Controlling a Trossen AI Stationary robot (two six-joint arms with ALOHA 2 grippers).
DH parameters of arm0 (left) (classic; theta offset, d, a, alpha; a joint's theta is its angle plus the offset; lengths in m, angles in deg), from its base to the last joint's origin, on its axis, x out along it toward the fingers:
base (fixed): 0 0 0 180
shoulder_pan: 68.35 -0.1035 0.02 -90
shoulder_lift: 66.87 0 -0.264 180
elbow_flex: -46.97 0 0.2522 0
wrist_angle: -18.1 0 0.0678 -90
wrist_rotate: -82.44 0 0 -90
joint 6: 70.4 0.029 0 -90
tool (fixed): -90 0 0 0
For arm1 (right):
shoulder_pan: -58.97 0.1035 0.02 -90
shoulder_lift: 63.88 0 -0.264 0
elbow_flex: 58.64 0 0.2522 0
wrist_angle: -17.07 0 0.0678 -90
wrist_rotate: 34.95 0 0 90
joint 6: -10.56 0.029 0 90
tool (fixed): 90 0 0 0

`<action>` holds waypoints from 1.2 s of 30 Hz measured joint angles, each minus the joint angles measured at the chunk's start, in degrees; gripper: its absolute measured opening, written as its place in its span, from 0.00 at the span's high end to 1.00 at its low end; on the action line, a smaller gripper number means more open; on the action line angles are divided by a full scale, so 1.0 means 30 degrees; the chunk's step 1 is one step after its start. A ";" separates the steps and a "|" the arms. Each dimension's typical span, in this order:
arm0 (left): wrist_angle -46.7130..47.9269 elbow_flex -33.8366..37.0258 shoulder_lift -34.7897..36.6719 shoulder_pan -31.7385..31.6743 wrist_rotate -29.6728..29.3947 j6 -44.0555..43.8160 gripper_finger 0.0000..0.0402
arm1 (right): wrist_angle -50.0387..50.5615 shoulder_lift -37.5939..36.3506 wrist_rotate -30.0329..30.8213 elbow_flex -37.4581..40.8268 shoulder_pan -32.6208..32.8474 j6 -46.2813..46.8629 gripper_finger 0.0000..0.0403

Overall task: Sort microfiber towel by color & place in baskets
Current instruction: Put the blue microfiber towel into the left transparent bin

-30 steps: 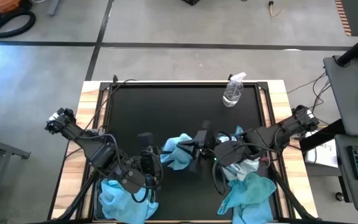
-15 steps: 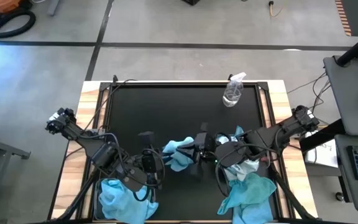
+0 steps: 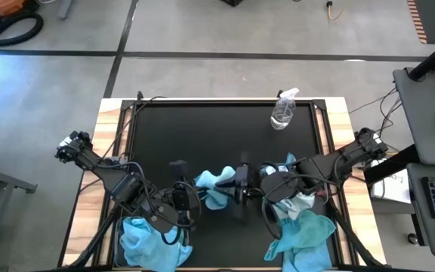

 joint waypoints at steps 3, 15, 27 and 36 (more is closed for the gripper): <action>0.0055 0.0000 0.0000 0.0000 0.0000 0.0000 1.00 | 0.0015 0.0000 -0.1380 0.0007 0.0045 0.0007 0.84; 0.0373 0.0000 0.0458 0.0749 0.0136 -0.0668 1.00 | 0.3328 -0.0535 -0.1759 0.0007 0.0849 0.1729 0.57; 0.1287 -0.0015 0.3470 0.5678 0.0013 -0.5170 1.00 | 0.9482 -0.0876 -0.1635 0.0015 0.1877 0.6920 0.56; 0.1290 -0.0015 0.4331 0.9844 -0.2449 -0.6105 1.00 | 0.9522 -0.0787 -0.1635 0.0015 0.2892 0.6987 0.56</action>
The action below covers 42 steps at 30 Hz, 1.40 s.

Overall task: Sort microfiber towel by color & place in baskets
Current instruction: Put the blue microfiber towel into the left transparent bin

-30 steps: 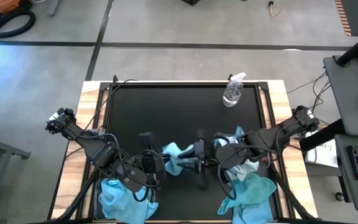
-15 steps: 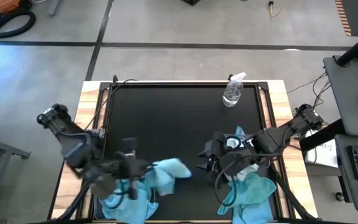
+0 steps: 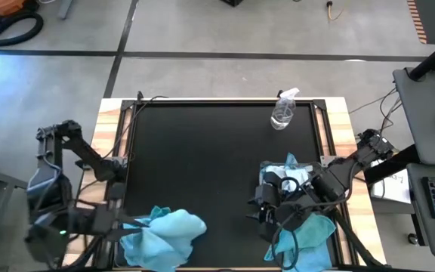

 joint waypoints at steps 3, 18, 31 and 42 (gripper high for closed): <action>0.0019 0.0000 0.0258 0.1159 -0.2097 -0.0370 1.00 | 0.0000 0.0000 0.0007 0.0000 0.0036 0.0000 0.56; 0.3750 -0.0007 0.0842 0.5352 -0.5779 -0.6204 1.00 | 0.1042 0.0168 0.0007 0.0527 0.0614 0.0716 0.56; 0.3909 -0.0007 0.0450 0.7889 -0.6983 -0.7146 1.00 | 0.1632 0.0168 0.0015 0.1186 0.1653 0.2014 0.56; 0.7336 0.4277 0.0215 0.7949 -0.8692 -1.5454 1.00 | 0.1581 0.0168 0.0036 0.1873 0.1858 0.2067 0.56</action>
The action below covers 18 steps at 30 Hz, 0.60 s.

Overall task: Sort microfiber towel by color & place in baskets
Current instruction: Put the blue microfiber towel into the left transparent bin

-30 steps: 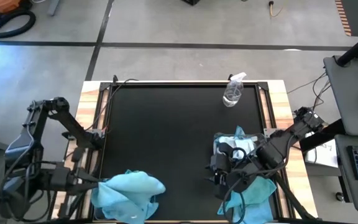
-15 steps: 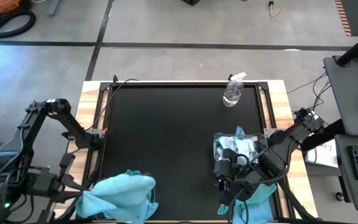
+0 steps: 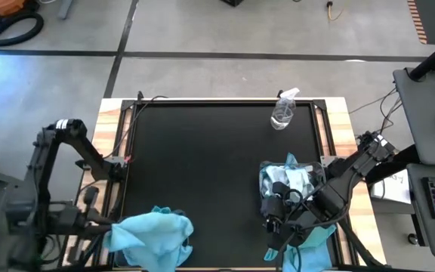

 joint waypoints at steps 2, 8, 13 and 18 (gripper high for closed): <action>0.0418 0.1432 0.0007 -0.0086 -0.0144 -0.2935 1.00 | 0.0001 0.0000 0.0001 0.0070 0.0000 0.0104 0.56; -0.0324 0.5623 0.0036 -0.0534 0.0694 -0.9436 1.00 | -0.0022 0.0000 0.0006 0.0094 0.0000 0.0483 0.56; -0.2839 0.8396 0.0016 -0.0705 0.1584 -1.1646 1.00 | -0.0080 0.0000 0.0036 0.0094 0.0000 0.0488 0.56; -0.5108 0.9781 0.0120 -0.0867 0.1538 -1.1693 1.00 | -0.0087 0.0000 0.0037 0.0108 -0.0007 0.0490 0.56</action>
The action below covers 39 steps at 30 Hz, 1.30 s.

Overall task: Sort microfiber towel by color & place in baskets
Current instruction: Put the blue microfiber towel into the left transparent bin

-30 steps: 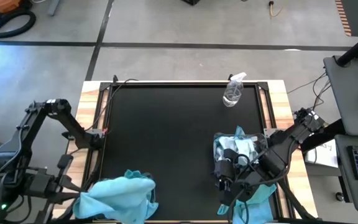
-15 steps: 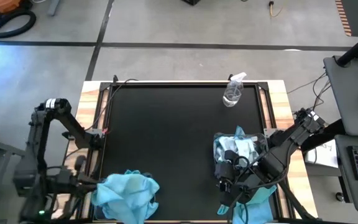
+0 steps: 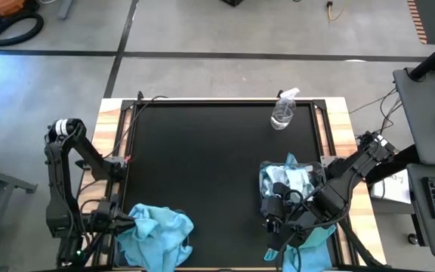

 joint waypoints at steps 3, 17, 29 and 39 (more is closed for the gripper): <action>-0.0028 -0.0051 0.0059 -0.0046 -0.0071 0.0108 1.00 | -0.0010 0.0000 0.0007 0.0005 -0.0036 -0.0007 0.56; 0.1955 -0.2152 0.1072 -0.1736 0.2652 0.1972 1.00 | 0.0014 0.0000 0.0175 0.0022 -0.0036 -0.0240 0.56; 0.2052 -0.3429 0.1193 -0.2580 0.4060 0.3547 1.00 | 0.0017 0.0000 0.0170 0.0022 -0.0036 -0.0240 0.56; 0.1844 -0.4439 0.1010 -0.2587 0.4439 0.3912 1.00 | 0.0019 0.0000 0.0169 0.0022 -0.0036 -0.0234 0.56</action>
